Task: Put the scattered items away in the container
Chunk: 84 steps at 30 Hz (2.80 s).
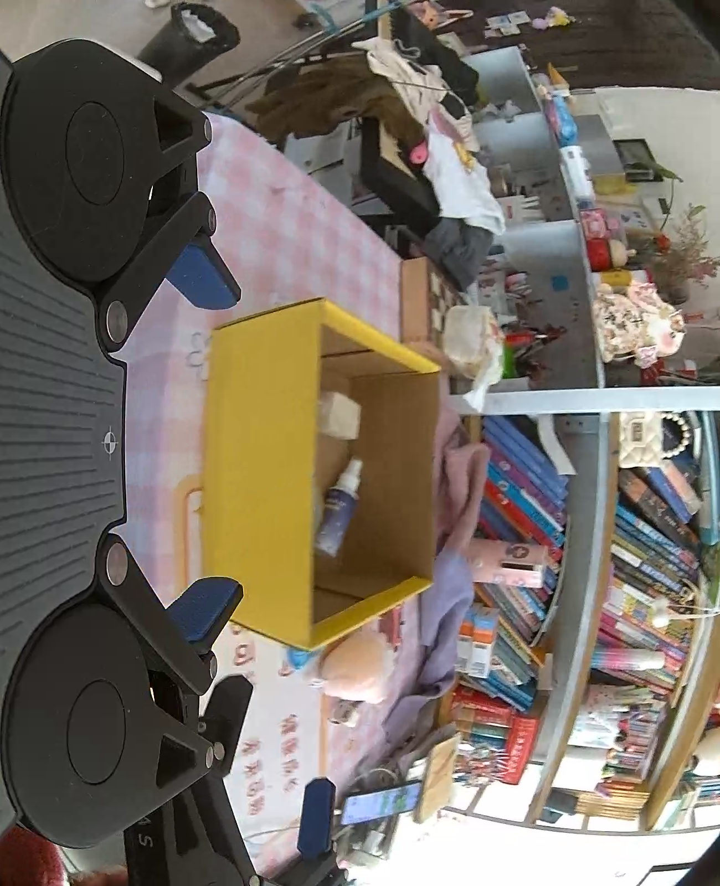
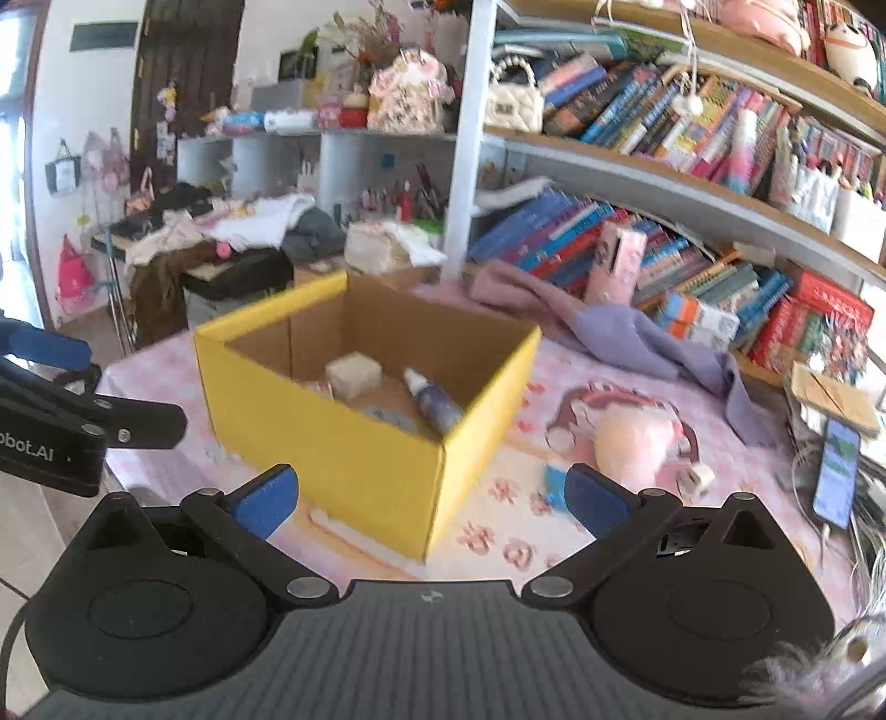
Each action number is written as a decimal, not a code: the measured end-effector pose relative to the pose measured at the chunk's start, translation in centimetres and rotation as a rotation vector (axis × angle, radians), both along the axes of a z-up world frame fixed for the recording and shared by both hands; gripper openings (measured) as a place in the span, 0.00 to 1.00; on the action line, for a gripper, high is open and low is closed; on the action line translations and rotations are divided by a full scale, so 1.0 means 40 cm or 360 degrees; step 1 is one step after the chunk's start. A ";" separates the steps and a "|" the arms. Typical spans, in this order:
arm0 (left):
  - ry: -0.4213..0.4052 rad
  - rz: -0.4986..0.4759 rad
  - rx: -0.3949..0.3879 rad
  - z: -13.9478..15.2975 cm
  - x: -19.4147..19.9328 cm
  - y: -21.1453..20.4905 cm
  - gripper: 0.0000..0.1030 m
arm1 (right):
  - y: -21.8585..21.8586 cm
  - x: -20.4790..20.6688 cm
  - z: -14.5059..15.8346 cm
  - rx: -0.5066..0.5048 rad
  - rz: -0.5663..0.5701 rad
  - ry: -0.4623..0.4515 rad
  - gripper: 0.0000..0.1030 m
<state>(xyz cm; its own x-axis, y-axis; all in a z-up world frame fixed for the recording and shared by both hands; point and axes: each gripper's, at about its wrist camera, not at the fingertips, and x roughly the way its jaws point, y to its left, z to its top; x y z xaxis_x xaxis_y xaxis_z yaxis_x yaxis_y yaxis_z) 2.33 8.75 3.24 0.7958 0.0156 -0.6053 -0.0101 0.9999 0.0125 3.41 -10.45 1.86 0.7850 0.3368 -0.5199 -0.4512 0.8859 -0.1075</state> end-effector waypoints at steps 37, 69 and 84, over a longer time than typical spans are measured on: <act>0.0351 -0.0249 -0.0071 -0.127 0.026 -0.151 1.00 | -0.133 -0.056 -0.083 -0.0195 -0.0327 0.0290 1.00; 0.0193 -0.0648 0.0120 -0.095 0.225 -0.510 1.00 | -0.465 0.157 -0.072 -0.0011 -0.0554 0.0258 0.94; 0.0259 -0.0336 0.0159 -0.095 0.435 -0.596 1.00 | -0.598 0.444 -0.092 0.0117 -0.0376 0.0356 0.92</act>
<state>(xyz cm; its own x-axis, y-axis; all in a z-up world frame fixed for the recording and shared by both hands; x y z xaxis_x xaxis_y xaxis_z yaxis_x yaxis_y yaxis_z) 19.72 -15.11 -0.57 0.6804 -0.0740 -0.7291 0.2083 0.9734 0.0957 21.18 -34.39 -1.81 0.7149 0.2021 -0.6694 -0.2377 0.9705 0.0391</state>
